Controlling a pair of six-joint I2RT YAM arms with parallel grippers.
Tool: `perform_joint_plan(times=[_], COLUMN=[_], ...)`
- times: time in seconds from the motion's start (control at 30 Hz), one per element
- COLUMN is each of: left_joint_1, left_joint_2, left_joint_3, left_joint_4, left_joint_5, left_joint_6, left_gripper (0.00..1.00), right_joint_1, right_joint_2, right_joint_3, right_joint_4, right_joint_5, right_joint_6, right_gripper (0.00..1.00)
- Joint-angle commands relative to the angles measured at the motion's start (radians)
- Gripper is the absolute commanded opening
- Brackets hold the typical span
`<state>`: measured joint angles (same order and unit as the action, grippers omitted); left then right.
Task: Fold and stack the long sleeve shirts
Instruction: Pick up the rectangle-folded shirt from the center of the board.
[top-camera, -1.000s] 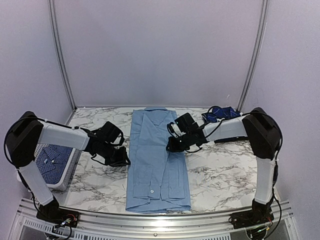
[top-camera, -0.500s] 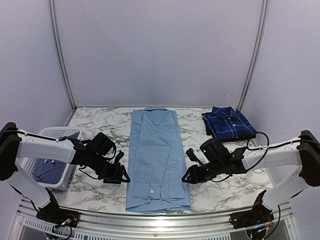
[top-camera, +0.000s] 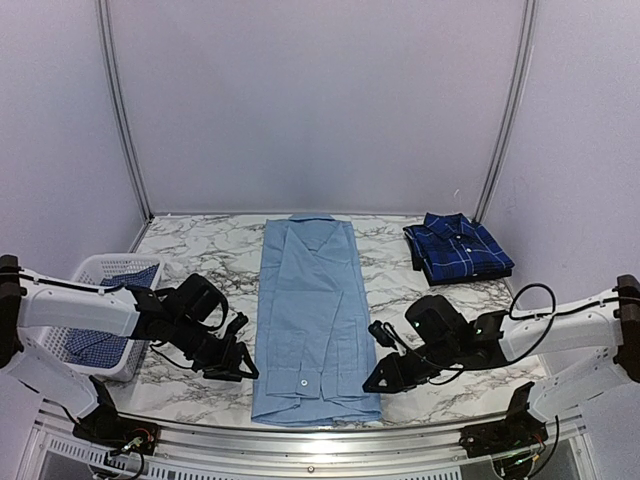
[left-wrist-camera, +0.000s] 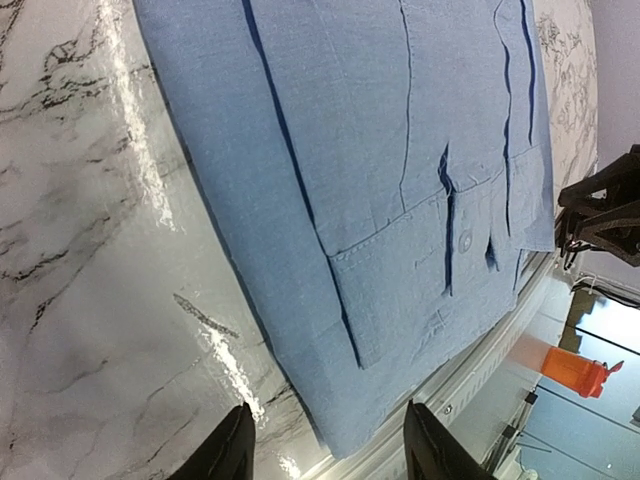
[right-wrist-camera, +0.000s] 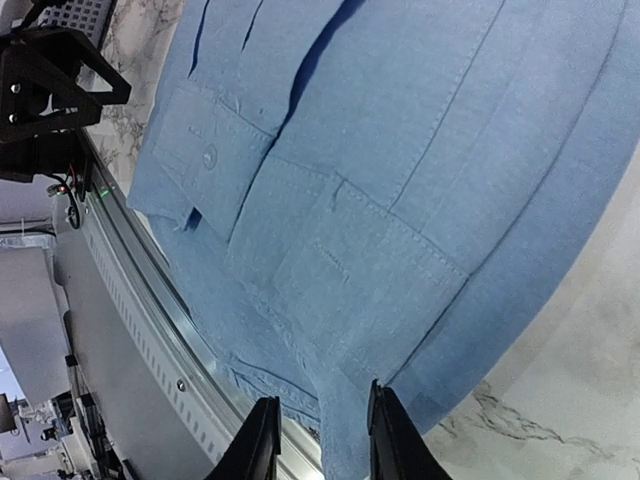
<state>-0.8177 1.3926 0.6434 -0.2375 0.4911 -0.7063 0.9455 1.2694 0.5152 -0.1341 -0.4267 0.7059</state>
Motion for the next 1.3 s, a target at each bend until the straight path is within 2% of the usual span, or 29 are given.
perform_joint_plan(times=[0.0,0.33,0.43,0.53,0.67,0.8,1.03,1.27], left_joint_1=[-0.007,-0.016,-0.022,-0.026,-0.028,-0.03,-0.042,-0.055], left_joint_2=[-0.026,-0.005,0.003,0.009,0.014,0.03,0.087,0.156], left_joint_3=[-0.023,-0.038,-0.039,-0.045,-0.06,-0.063,-0.036,-0.006], left_joint_4=[-0.01,0.007,0.009,0.009,0.008,0.006,0.006,0.022], left_joint_5=[0.02,0.047,0.057,0.065,0.069,0.066,0.047,0.05], left_joint_6=[-0.017,-0.017,-0.014,-0.013,-0.012,-0.008,-0.008,-0.03], left_gripper=[0.52,0.53,0.56,0.59,0.6,0.61,0.6,0.49], right_joint_1=[0.031,0.039,0.039,0.035,0.002,-0.05,-0.077,-0.093], right_joint_2=[0.002,-0.051,-0.082,-0.119,-0.158,-0.158,-0.042,0.033], right_joint_3=[-0.03,-0.1,-0.084,-0.076,-0.07,-0.089,-0.091,-0.107], right_joint_4=[0.022,-0.02,-0.07,-0.129,-0.166,-0.093,0.041,0.169], right_joint_5=[-0.04,-0.05,-0.024,0.016,0.049,0.013,-0.053,-0.104], right_joint_6=[0.023,0.056,0.059,0.068,0.07,0.088,0.084,0.109], right_gripper=[0.26,0.27,0.32,0.42,0.46,0.49,0.49,0.49])
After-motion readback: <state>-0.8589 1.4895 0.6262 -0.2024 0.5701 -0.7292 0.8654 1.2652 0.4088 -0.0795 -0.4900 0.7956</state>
